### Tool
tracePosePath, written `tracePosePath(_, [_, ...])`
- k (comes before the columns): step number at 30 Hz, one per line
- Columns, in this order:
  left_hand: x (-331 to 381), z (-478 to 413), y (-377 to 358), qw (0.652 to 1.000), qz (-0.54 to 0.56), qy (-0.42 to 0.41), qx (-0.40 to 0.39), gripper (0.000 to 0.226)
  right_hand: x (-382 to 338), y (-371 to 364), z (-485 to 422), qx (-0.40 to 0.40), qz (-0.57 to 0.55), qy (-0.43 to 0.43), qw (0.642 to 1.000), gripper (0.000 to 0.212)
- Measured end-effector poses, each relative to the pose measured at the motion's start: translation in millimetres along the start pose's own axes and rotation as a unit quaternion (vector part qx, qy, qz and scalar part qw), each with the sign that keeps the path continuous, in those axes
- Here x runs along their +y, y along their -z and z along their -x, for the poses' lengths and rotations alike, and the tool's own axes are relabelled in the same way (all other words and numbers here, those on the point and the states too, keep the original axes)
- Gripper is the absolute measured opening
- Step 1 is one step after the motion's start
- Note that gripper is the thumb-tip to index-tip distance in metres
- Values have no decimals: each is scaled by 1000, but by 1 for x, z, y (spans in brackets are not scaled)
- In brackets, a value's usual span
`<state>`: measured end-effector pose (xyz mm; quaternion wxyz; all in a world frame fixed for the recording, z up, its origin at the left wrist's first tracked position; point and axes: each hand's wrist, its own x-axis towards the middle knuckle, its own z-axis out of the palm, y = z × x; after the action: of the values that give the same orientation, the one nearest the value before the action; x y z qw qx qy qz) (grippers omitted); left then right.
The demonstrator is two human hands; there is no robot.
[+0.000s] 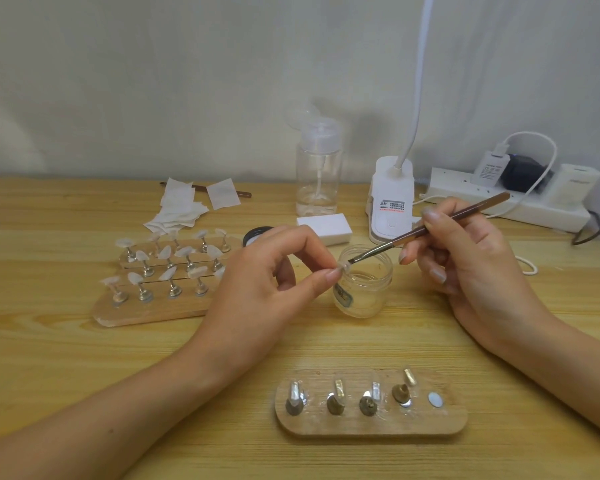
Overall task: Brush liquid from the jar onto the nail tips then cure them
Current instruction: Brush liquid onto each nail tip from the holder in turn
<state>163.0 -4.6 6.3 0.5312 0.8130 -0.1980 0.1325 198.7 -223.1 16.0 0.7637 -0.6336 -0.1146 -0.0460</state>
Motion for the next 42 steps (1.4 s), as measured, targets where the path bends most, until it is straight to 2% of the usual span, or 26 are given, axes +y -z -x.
tracePosePath(4, [0, 0, 0, 1000, -1, 4, 1, 12, -1, -2, 1, -41, -14, 18, 999, 21])
tracePosePath(7, [1, 0, 0, 1000, 2, 3, -1, 13, -1, -2, 0, -22, 3, -8, 1000, 29])
tracePosePath(11, [1, 0, -1, 1000, 1, 3, 1, 14, 0, 1, 0, -16, -10, 4, 1000, 19])
tracePosePath(14, [1, 0, -1, 1000, 1, 6, 5, 13, -1, -1, 1, -45, -5, 12, 999, 23])
tracePosePath(18, [2, 0, -1, 1000, 0, 7, 5, 12, 0, 0, -1, -7, -7, -6, 1000, 18])
tracePosePath(22, [2, 0, -1, 1000, 1, 13, 1, 10, 0, -1, 0, -36, -12, 18, 999, 22])
tracePosePath(27, [2, 0, -2, 1000, 6, 19, -1, 10, -1, 0, 0, -5, -9, 5, 1000, 16])
tracePosePath(30, [3, 1, -2, 1000, 15, 27, -4, 10, -3, -2, 2, -33, -6, 24, 999, 23])
tracePosePath(35, [3, 0, -2, 999, 29, 39, -6, 11, -1, 0, 1, 11, -4, 11, 1000, 23])
tracePosePath(39, [3, -1, -2, 998, 37, 50, -4, 10, -3, -2, 3, -31, 0, 40, 999, 21])
tracePosePath(42, [3, -1, -2, 998, 39, 52, -2, 13, -1, -2, 2, 6, 7, 22, 1000, 18])
